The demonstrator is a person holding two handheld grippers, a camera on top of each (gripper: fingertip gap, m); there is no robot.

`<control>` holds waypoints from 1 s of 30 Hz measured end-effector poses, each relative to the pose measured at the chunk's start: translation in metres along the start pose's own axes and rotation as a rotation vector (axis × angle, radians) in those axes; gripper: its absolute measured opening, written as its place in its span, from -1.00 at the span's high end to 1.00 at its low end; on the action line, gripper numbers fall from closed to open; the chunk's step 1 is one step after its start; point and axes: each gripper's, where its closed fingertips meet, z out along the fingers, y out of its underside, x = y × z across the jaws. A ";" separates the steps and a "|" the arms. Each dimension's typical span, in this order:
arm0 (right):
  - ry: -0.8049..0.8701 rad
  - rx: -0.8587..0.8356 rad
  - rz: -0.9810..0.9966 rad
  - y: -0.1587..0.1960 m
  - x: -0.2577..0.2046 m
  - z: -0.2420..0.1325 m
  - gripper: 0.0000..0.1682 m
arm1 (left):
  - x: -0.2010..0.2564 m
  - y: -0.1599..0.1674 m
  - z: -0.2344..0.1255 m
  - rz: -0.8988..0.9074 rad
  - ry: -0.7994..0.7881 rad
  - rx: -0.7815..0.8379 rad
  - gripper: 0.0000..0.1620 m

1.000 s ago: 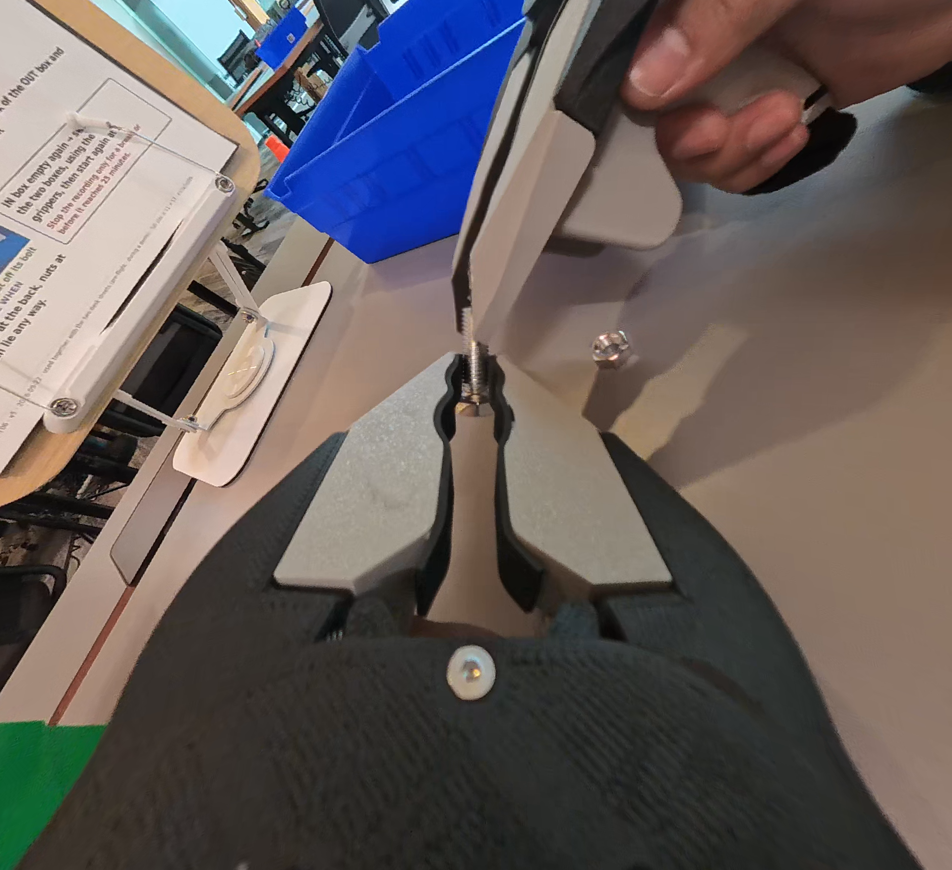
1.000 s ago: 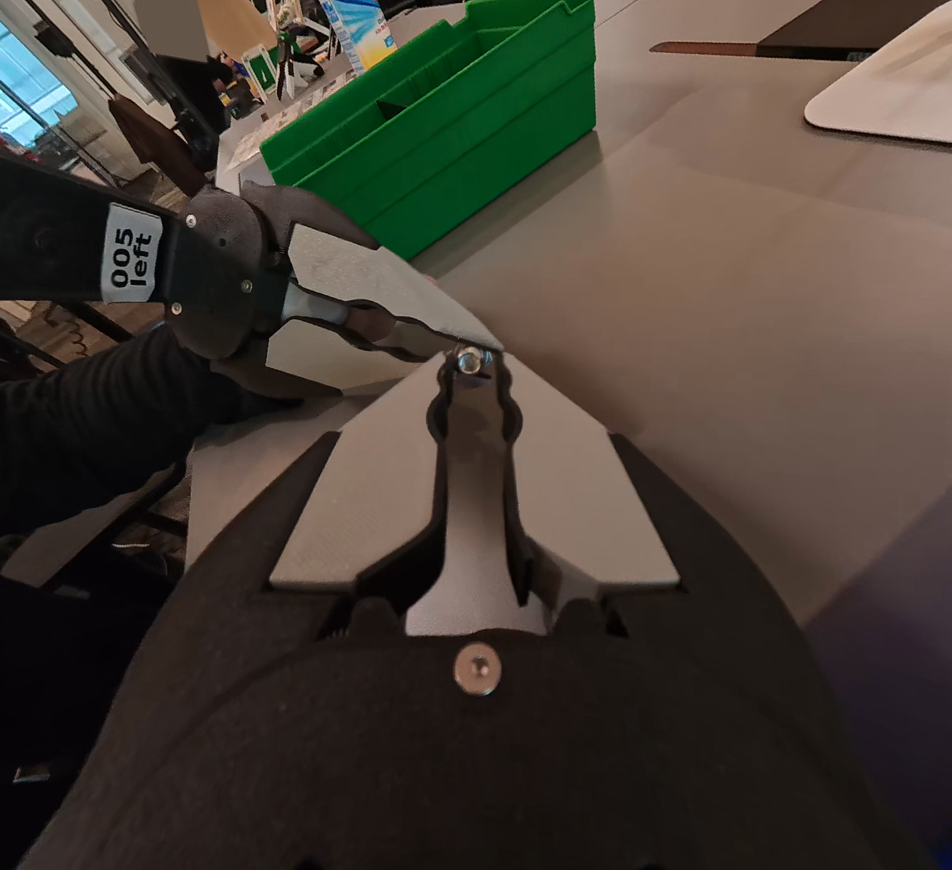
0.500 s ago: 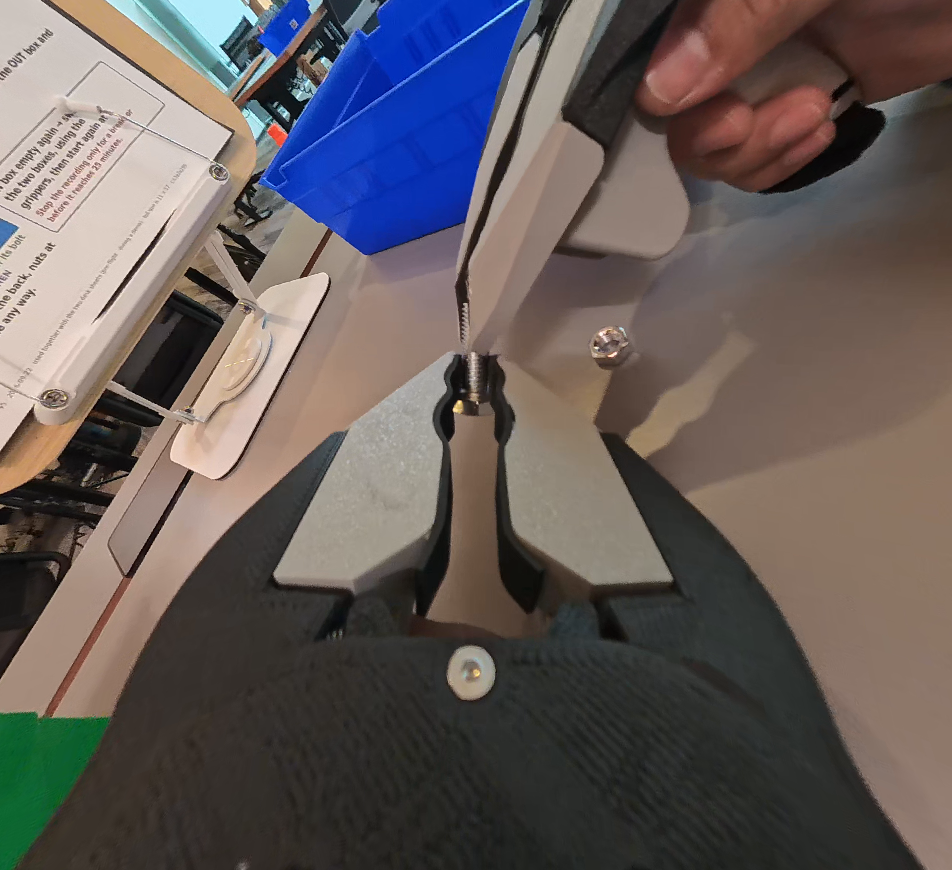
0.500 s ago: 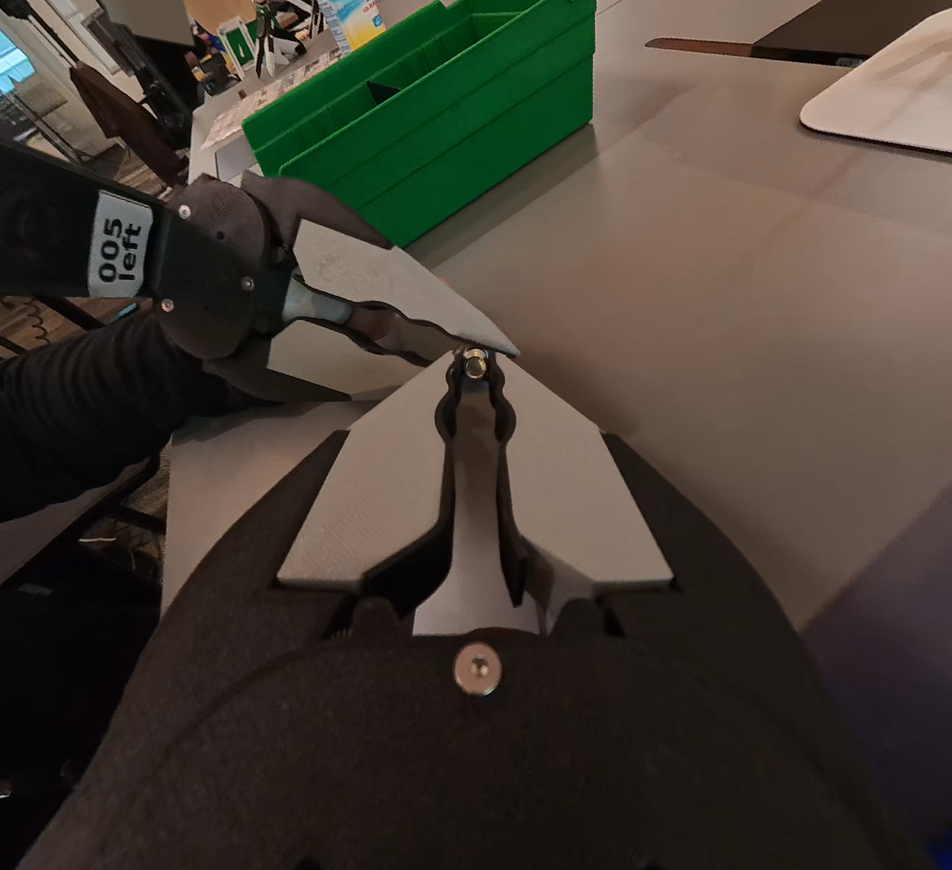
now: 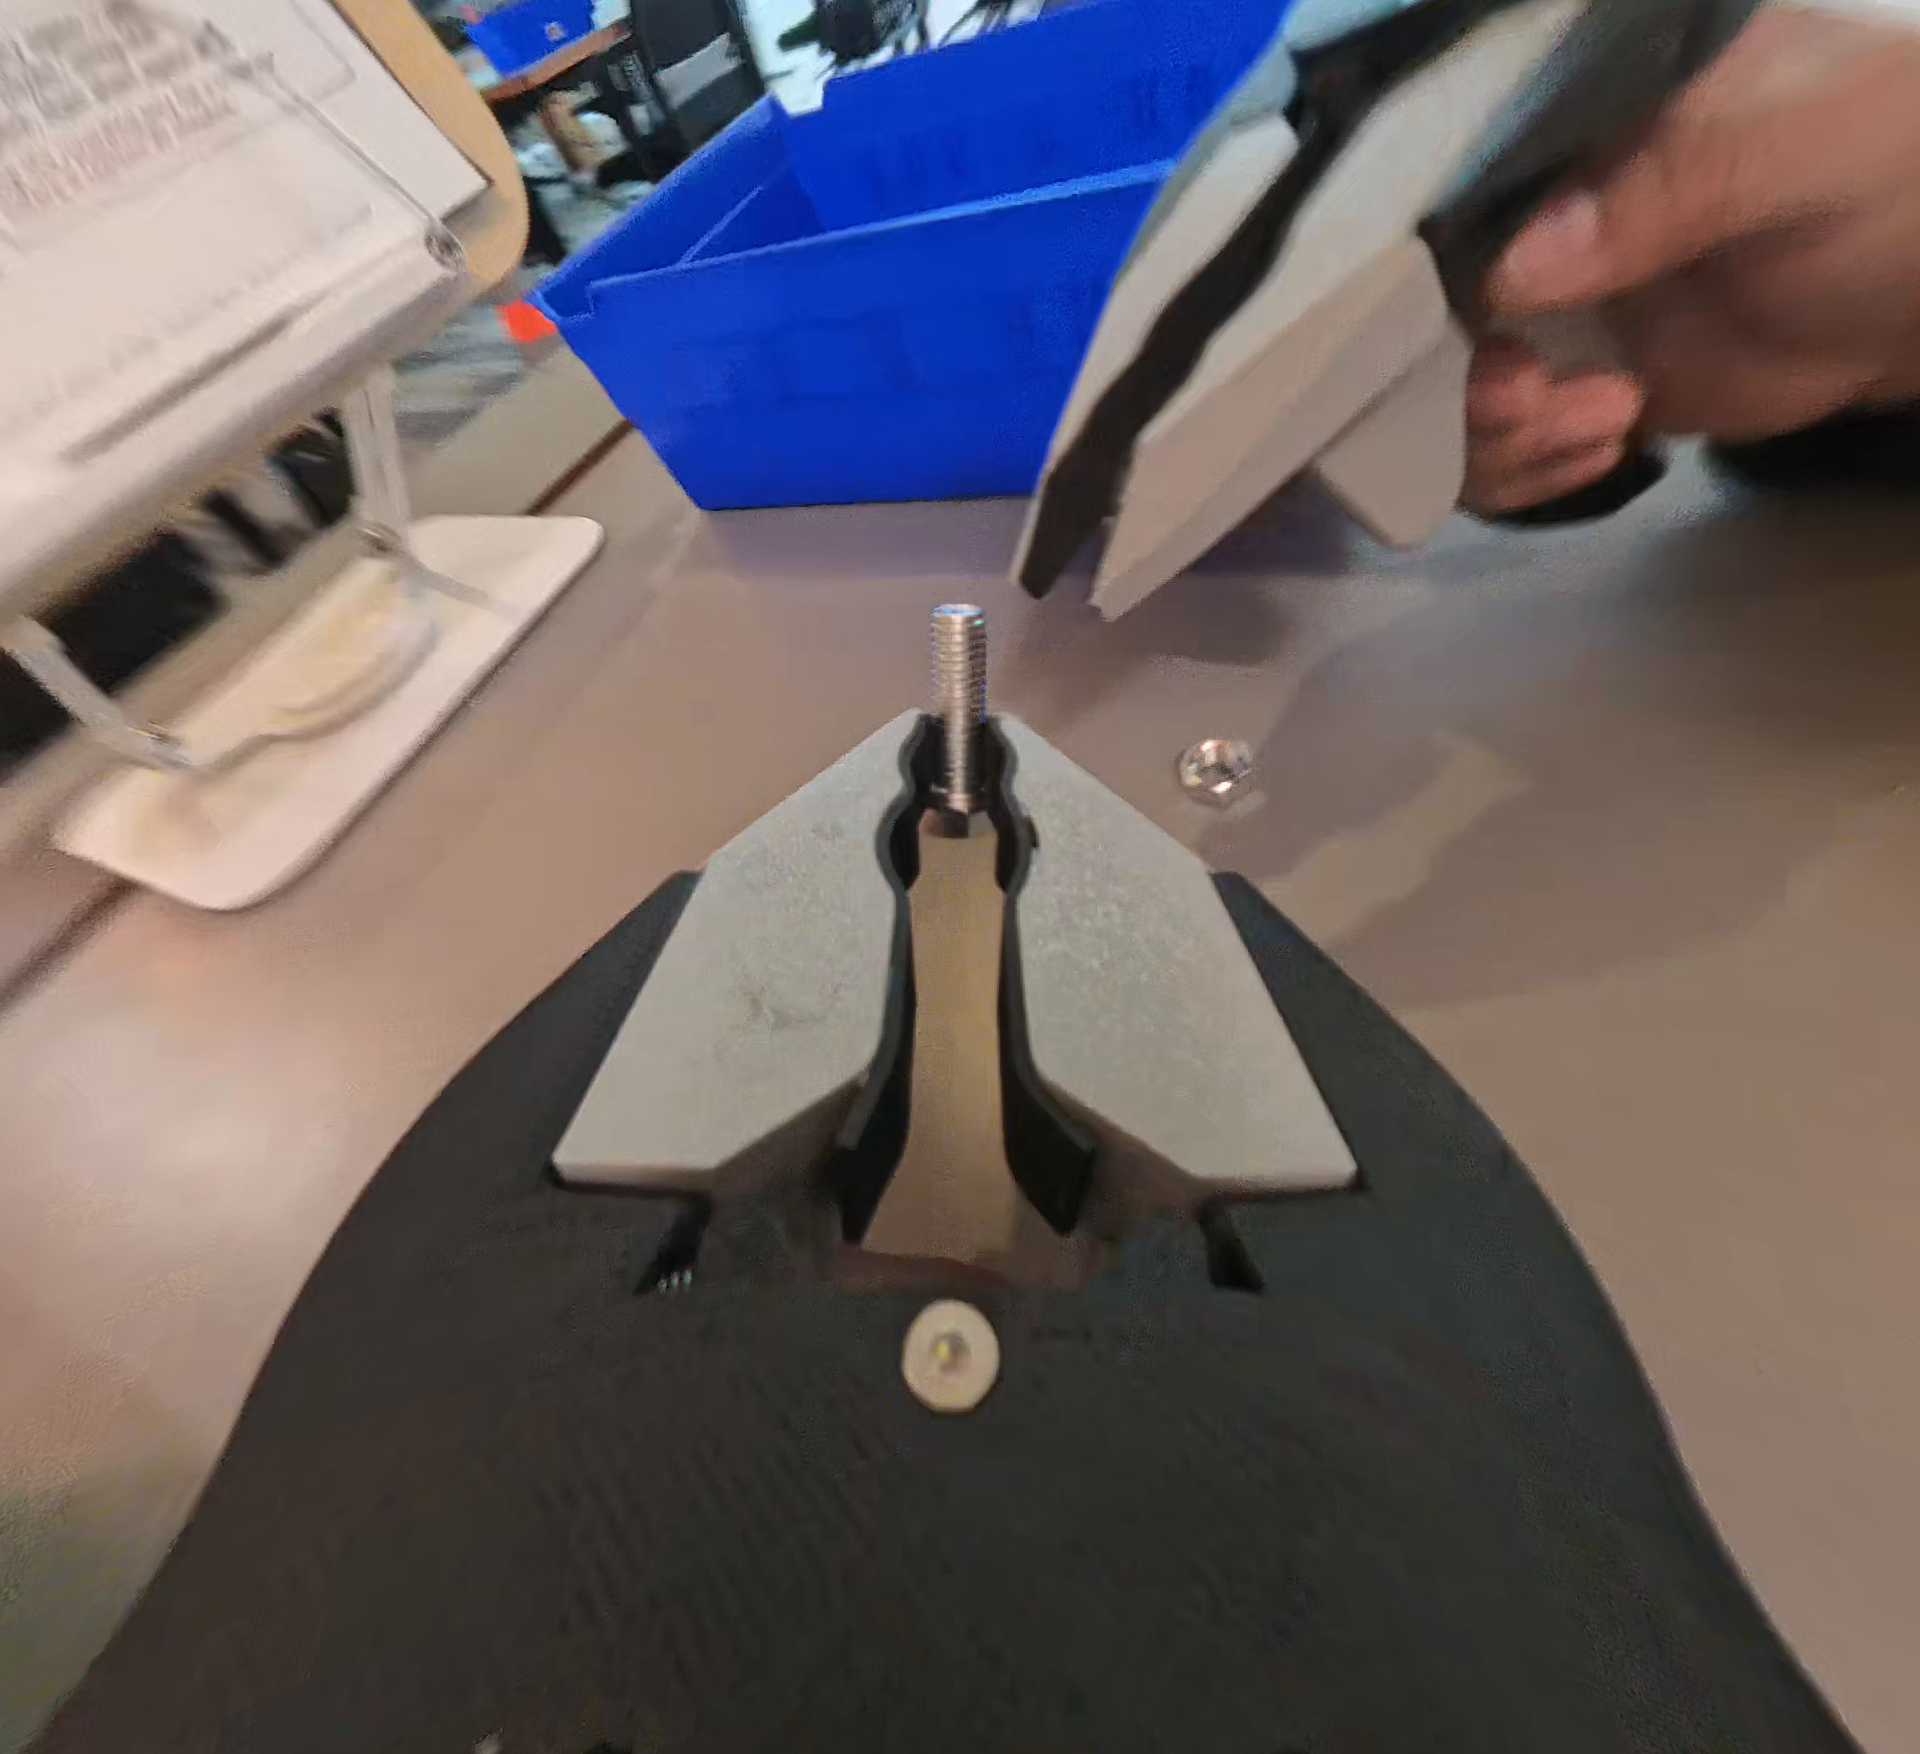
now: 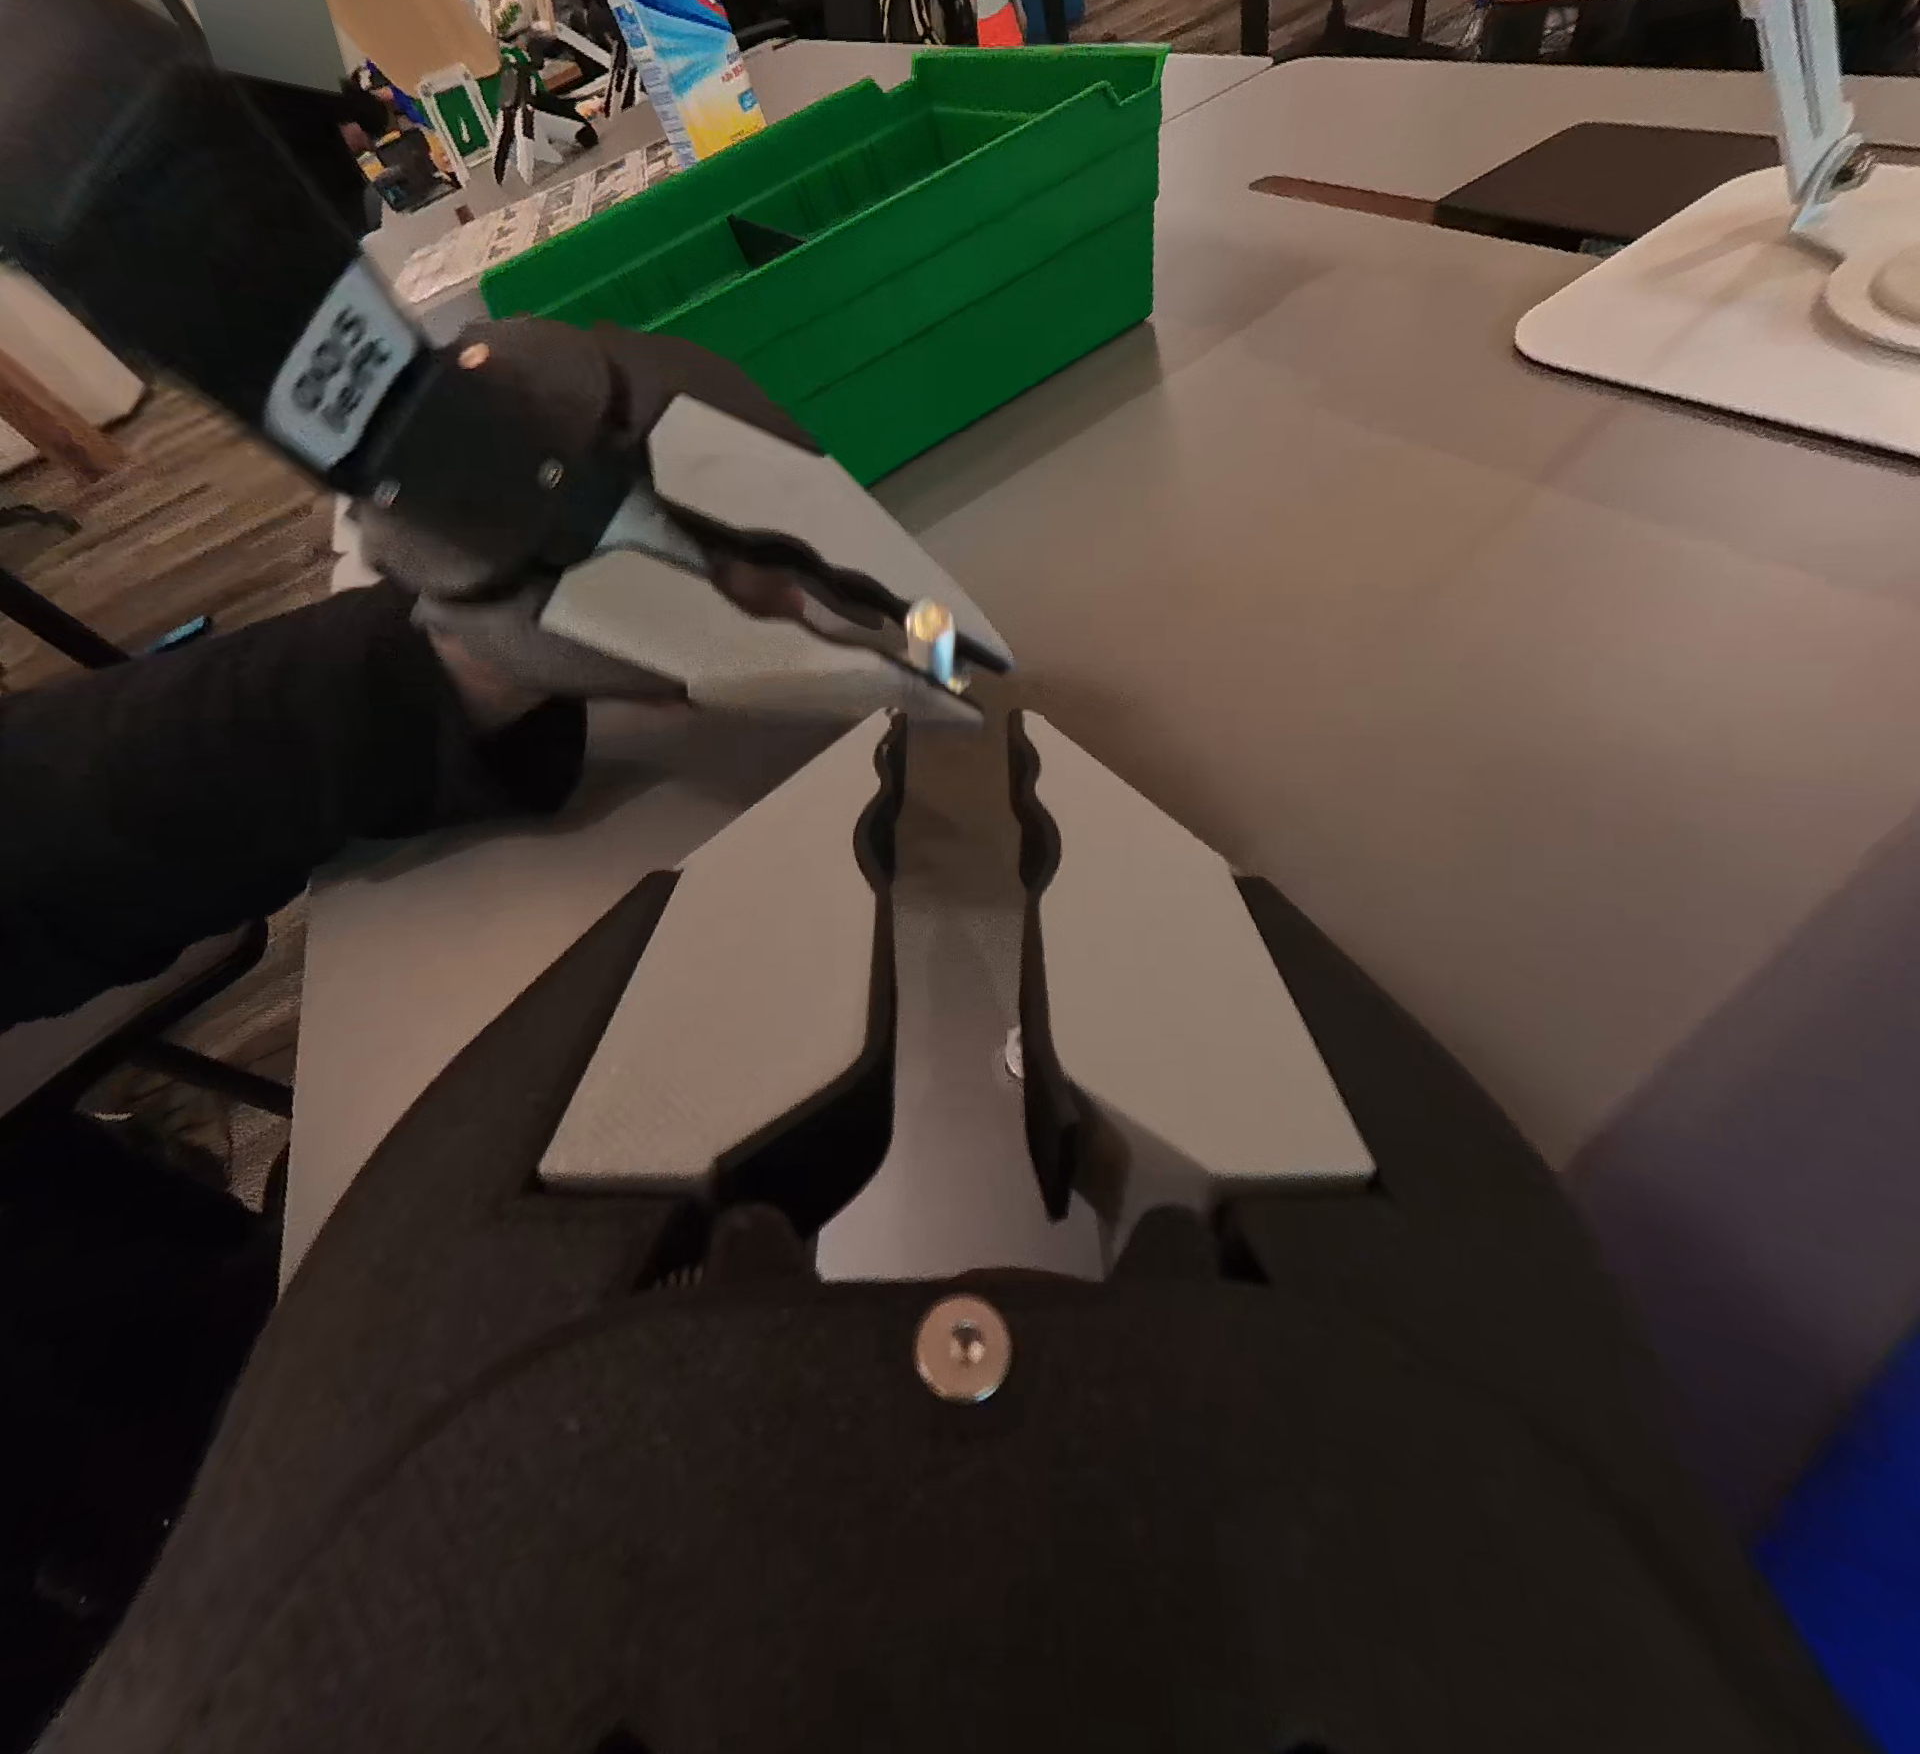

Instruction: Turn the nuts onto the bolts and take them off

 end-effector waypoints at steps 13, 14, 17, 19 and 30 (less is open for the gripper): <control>-0.103 0.009 -0.092 0.000 -0.023 -0.012 0.79 | 0.010 -0.020 -0.018 -0.417 0.351 0.215 0.92; -0.091 0.050 -0.117 -0.007 -0.024 -0.015 0.86 | 0.013 -0.022 -0.018 -0.422 0.371 0.218 0.92; -0.081 0.137 -0.159 -0.021 -0.030 -0.021 1.00 | 0.019 -0.026 -0.019 -0.454 0.411 0.231 0.92; -0.083 0.157 -0.150 -0.025 -0.031 -0.021 1.00 | 0.023 -0.026 -0.018 -0.449 0.422 0.228 0.92; -0.060 0.099 -0.170 -0.015 -0.032 -0.005 1.00 | 0.041 -0.027 -0.013 -0.420 0.462 0.186 0.92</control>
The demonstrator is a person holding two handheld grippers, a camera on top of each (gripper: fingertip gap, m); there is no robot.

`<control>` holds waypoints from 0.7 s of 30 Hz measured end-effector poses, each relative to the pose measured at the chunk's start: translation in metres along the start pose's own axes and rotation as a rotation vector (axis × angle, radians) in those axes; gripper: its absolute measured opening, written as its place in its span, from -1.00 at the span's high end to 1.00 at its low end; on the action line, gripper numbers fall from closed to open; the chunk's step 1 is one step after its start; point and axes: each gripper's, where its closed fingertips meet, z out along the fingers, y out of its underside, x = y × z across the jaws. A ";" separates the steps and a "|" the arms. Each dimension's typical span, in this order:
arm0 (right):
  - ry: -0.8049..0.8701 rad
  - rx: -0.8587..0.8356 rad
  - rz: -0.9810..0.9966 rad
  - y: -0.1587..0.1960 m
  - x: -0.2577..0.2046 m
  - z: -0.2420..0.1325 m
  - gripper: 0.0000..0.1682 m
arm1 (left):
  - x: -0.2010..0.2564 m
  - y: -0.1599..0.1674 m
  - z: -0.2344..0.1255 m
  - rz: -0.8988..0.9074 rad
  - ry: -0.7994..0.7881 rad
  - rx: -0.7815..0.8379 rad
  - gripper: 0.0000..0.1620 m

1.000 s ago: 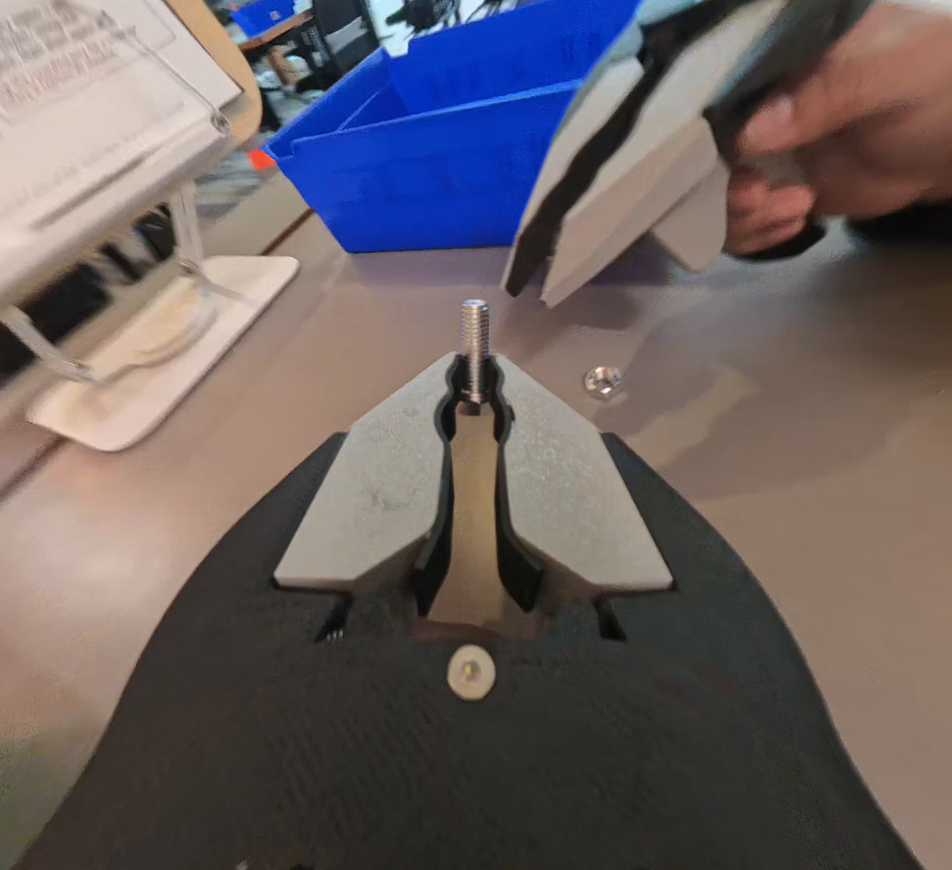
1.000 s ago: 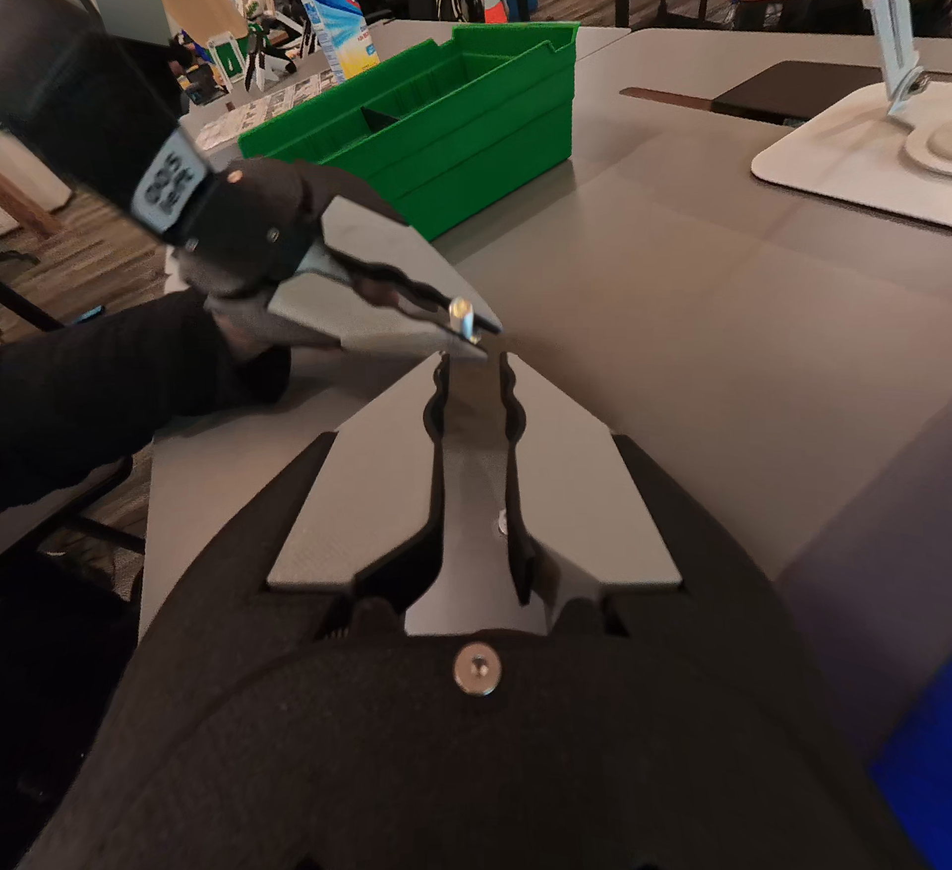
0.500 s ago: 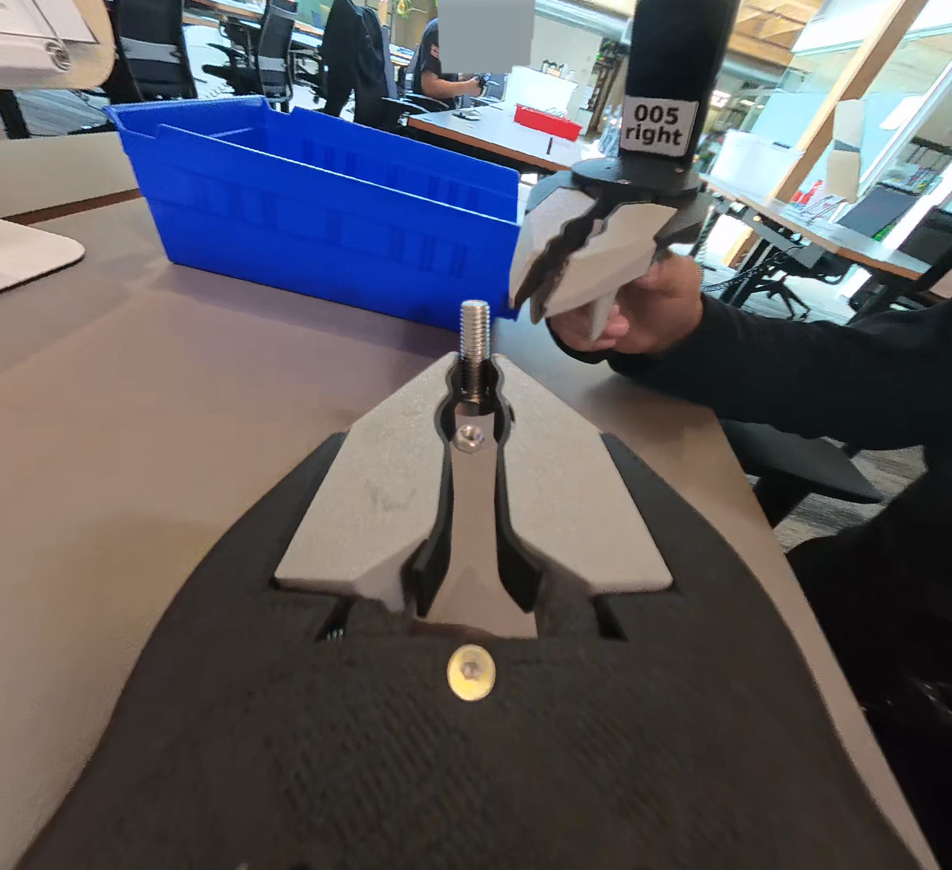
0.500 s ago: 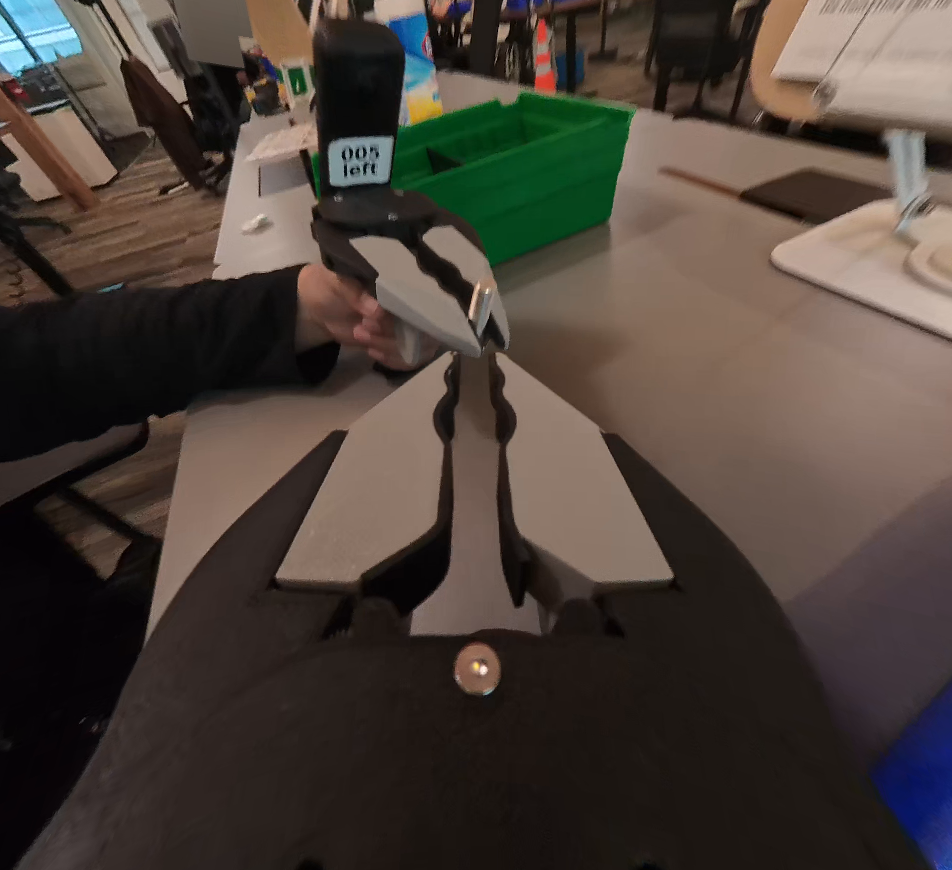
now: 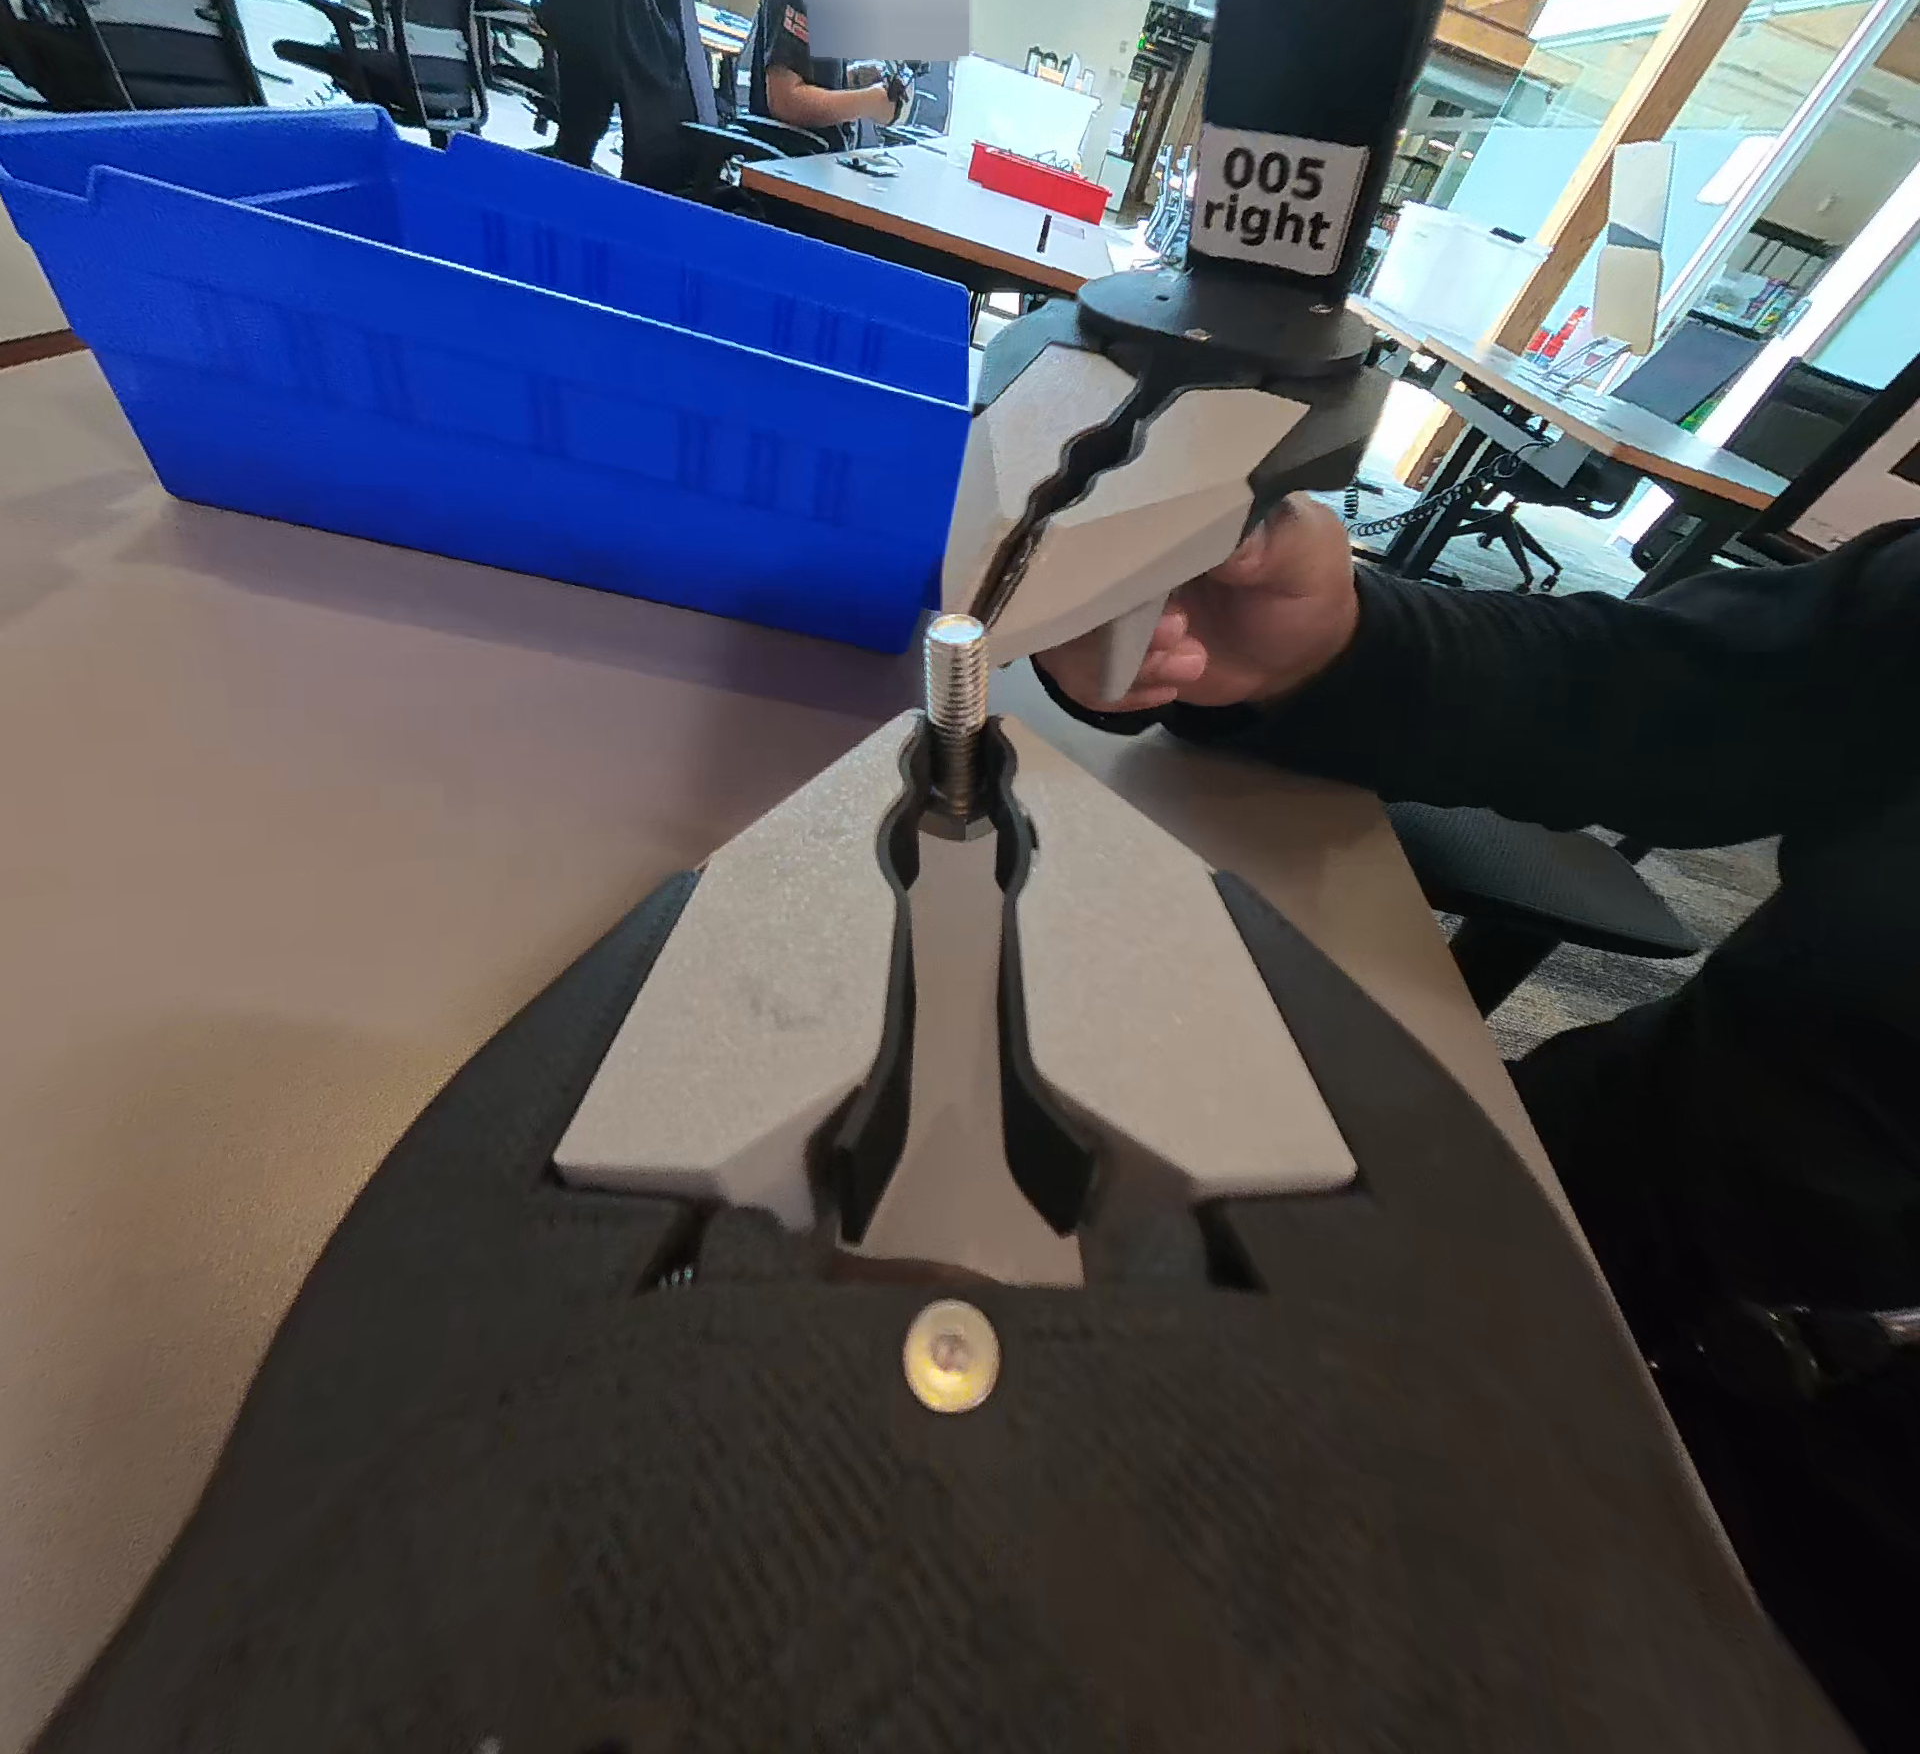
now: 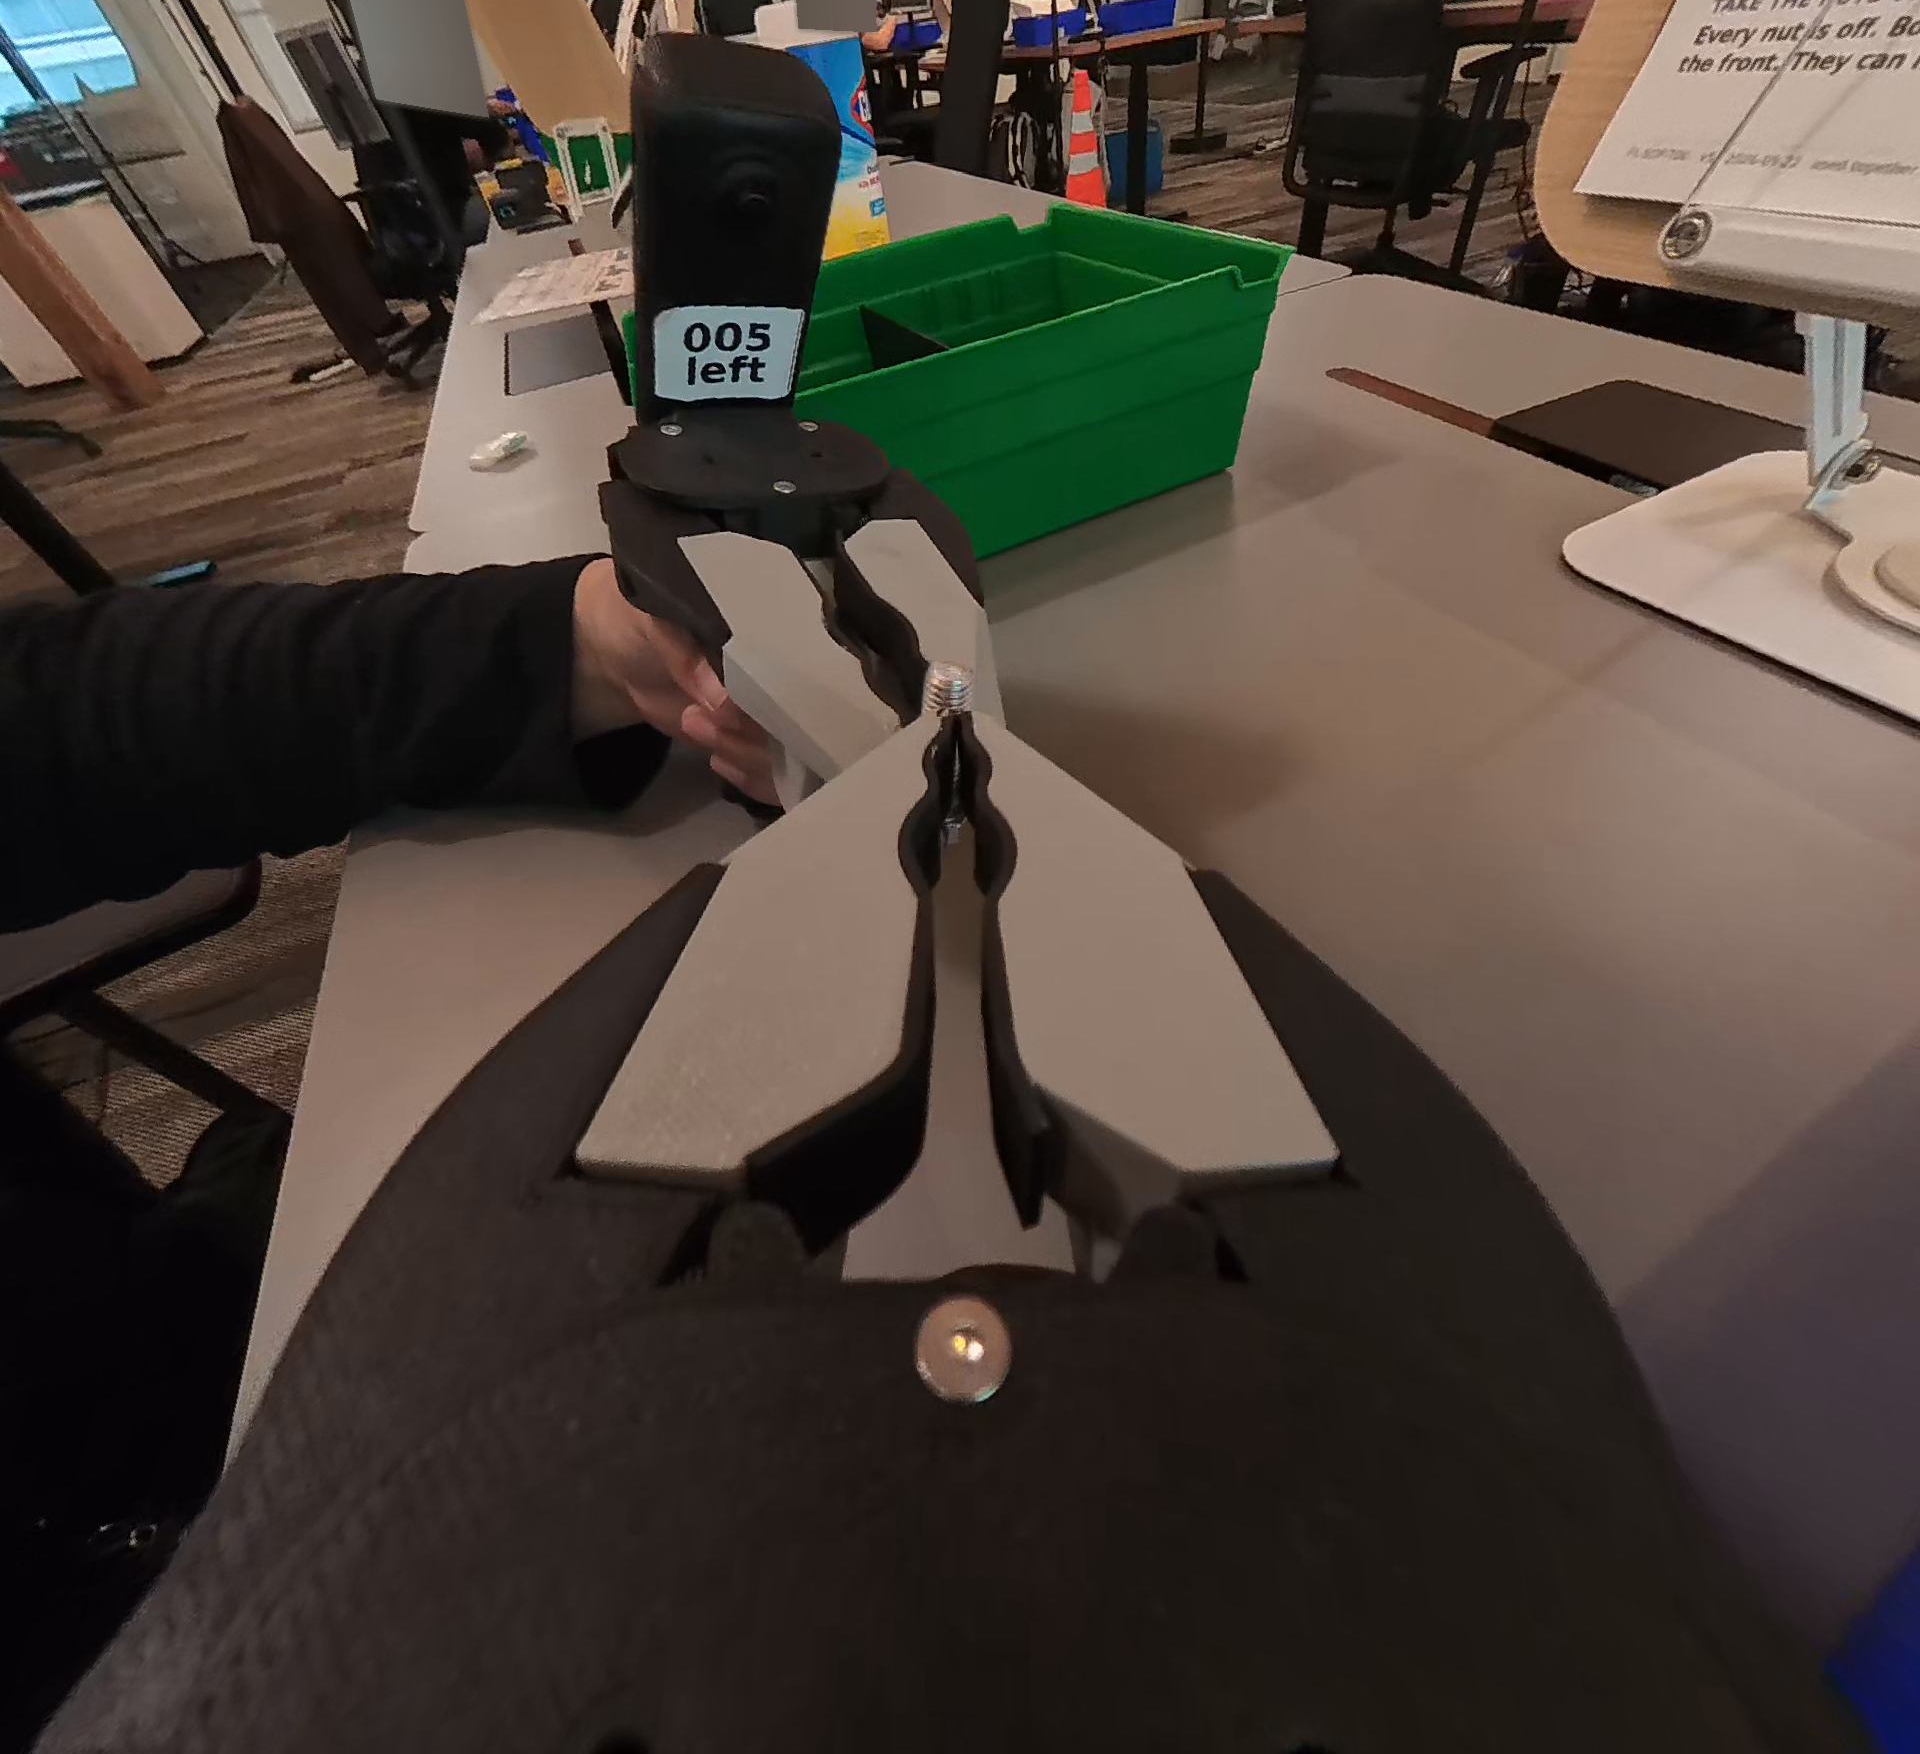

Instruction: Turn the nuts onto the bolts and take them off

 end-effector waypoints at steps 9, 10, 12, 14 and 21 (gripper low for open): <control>0.074 -0.088 0.043 0.015 0.022 -0.009 0.85 | -0.033 -0.006 -0.013 -0.063 -0.167 0.042 0.92; 0.097 -0.134 0.045 0.023 0.028 -0.009 0.80 | -0.041 -0.006 -0.016 -0.072 -0.203 0.044 0.92; 0.113 -0.242 0.049 0.041 0.033 -0.009 0.75 | -0.048 -0.007 -0.022 -0.069 -0.239 0.054 0.92; 0.125 -0.343 0.047 0.059 0.036 -0.011 0.73 | -0.050 -0.008 -0.025 -0.045 -0.249 0.052 0.92; 0.099 -0.508 -0.003 0.089 0.032 -0.017 0.72 | -0.047 -0.006 -0.023 -0.027 -0.236 0.033 0.93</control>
